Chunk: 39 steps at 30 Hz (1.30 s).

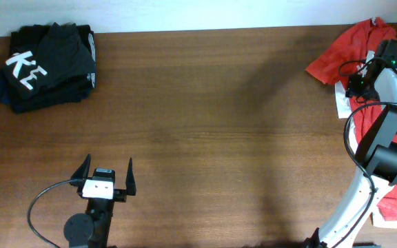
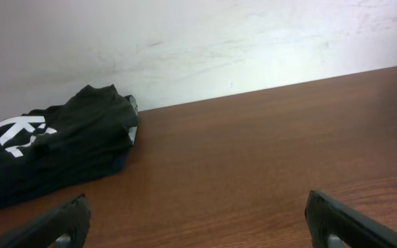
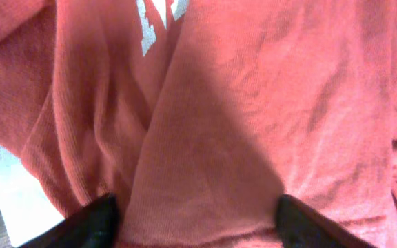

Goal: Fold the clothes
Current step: 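Reach the right gripper to the red T-shirt pile and grasp it, then lift the red T-shirt with the right gripper and drop it mid-table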

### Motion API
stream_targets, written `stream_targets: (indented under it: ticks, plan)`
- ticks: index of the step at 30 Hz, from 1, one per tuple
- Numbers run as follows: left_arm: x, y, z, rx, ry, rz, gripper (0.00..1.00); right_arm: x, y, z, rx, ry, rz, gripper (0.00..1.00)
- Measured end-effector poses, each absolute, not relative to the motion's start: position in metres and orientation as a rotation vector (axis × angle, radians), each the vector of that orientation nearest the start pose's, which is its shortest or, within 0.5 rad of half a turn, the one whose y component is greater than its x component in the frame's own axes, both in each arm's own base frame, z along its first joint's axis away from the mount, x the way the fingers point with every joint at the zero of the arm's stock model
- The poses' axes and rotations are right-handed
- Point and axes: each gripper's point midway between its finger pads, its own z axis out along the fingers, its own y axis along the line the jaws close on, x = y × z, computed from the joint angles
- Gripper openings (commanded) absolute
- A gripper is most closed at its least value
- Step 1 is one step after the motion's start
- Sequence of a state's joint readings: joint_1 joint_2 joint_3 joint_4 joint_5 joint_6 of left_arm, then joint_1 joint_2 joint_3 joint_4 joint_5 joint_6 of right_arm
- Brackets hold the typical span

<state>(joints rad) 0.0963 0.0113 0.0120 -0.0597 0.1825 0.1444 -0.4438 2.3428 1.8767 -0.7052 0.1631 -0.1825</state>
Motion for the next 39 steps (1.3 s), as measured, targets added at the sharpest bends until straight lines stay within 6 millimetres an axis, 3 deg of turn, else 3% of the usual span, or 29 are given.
stream_targets:
  ticks: [2, 4, 6, 7, 11, 12, 14, 18, 21, 25, 29, 31, 33, 35, 36, 38, 39]
  plan:
    - [0.245, -0.008, 0.162, 0.179, 1.619, 0.036, 0.99, 0.481, -0.260, 0.023, 0.410, 2.752, -0.391, 0.65]
    - [0.245, -0.008, 0.162, 0.179, 1.619, 0.036, 0.99, 0.481, -0.260, 0.023, 0.418, 2.750, -0.390, 0.54]
    - [0.245, -0.008, 0.162, 0.179, 1.619, 0.036, 0.99, 0.481, -0.260, 0.023, 0.438, 2.745, -0.386, 0.54]
    - [0.245, -0.008, 0.162, 0.179, 1.619, 0.036, 0.99, 0.481, -0.260, 0.023, 0.438, 2.746, -0.386, 0.47]
    - [0.245, -0.008, 0.162, 0.179, 1.619, 0.036, 0.99, 0.480, -0.259, 0.023, 0.444, 2.748, -0.384, 0.45]
    - [0.245, -0.008, 0.162, 0.179, 1.619, 0.036, 0.99, 0.480, -0.259, 0.023, 0.444, 2.747, -0.384, 0.41]
    - [0.245, -0.008, 0.162, 0.179, 1.619, 0.036, 0.99, 0.480, -0.259, 0.023, 0.447, 2.746, -0.383, 0.17]
    - [0.245, -0.008, 0.162, 0.179, 1.619, 0.036, 0.99, 0.481, -0.260, 0.035, 0.489, 2.717, -0.386, 0.05]
    - [0.245, -0.008, 0.162, 0.179, 1.619, 0.036, 0.99, 0.481, -0.265, 0.068, 0.537, 2.649, -0.422, 0.04]
    - [0.245, -0.008, 0.162, 0.179, 1.619, 0.036, 0.99, 0.478, -0.269, 0.141, 0.601, 2.496, -0.467, 0.04]
    - [0.245, -0.008, 0.162, 0.179, 1.619, 0.036, 0.99, 0.481, -0.239, 0.213, 0.549, 2.361, -0.333, 0.04]
    - [0.245, -0.008, 0.162, 0.179, 1.619, 0.036, 0.99, 0.491, -0.191, 0.257, 0.429, 2.288, -0.210, 0.04]
    - [0.245, -0.008, 0.162, 0.179, 1.619, 0.036, 0.99, 0.502, -0.126, 0.286, 0.271, 2.247, -0.086, 0.04]
    - [0.245, -0.008, 0.162, 0.179, 1.619, 0.036, 0.99, 0.508, -0.031, 0.308, 0.053, 2.213, 0.088, 0.04]
    - [0.245, -0.008, 0.162, 0.179, 1.619, 0.036, 0.99, 0.507, 0.022, 0.312, -0.049, 2.208, 0.180, 0.04]
    - [0.245, -0.008, 0.162, 0.179, 1.619, 0.037, 0.99, 0.499, 0.102, 0.312, -0.216, 2.200, 0.298, 0.04]
    - [0.245, -0.008, 0.162, 0.179, 1.619, 0.036, 0.99, 0.491, 0.155, 0.311, -0.320, 2.182, 0.371, 0.04]
